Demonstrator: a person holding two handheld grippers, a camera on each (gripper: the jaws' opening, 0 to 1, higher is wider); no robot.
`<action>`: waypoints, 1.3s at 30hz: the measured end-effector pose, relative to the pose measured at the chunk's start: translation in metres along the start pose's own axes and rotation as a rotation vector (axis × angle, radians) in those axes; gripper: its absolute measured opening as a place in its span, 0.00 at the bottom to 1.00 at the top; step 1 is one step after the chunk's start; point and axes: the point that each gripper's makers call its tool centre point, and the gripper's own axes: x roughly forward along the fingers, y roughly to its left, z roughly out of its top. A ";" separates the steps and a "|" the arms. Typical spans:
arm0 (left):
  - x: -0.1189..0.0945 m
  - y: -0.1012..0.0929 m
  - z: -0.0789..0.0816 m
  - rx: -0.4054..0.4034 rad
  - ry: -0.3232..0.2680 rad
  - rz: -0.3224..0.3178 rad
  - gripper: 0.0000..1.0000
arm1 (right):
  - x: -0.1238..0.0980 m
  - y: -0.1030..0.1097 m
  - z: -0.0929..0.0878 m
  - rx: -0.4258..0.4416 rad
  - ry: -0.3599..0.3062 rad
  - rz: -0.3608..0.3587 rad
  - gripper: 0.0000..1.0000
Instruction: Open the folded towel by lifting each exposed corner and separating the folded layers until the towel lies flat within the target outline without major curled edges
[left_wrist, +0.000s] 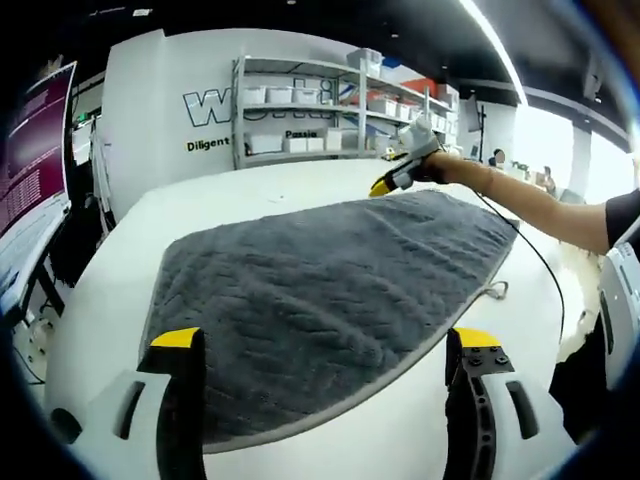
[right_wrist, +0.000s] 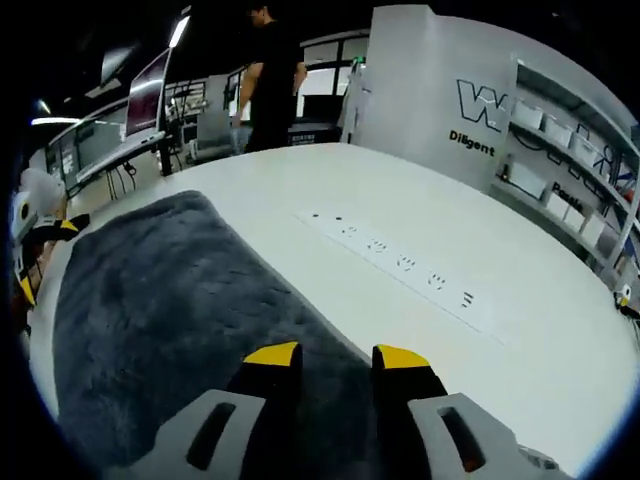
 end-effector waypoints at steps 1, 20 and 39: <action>0.000 -0.001 0.000 0.000 0.003 -0.005 0.98 | -0.004 -0.005 -0.002 0.009 -0.002 -0.011 0.26; 0.003 -0.018 0.008 0.017 -0.006 -0.050 0.97 | -0.083 -0.112 -0.087 0.220 0.020 -0.249 0.25; -0.002 -0.010 0.002 -0.002 0.005 -0.026 0.98 | -0.062 -0.133 -0.101 0.329 0.036 -0.262 0.26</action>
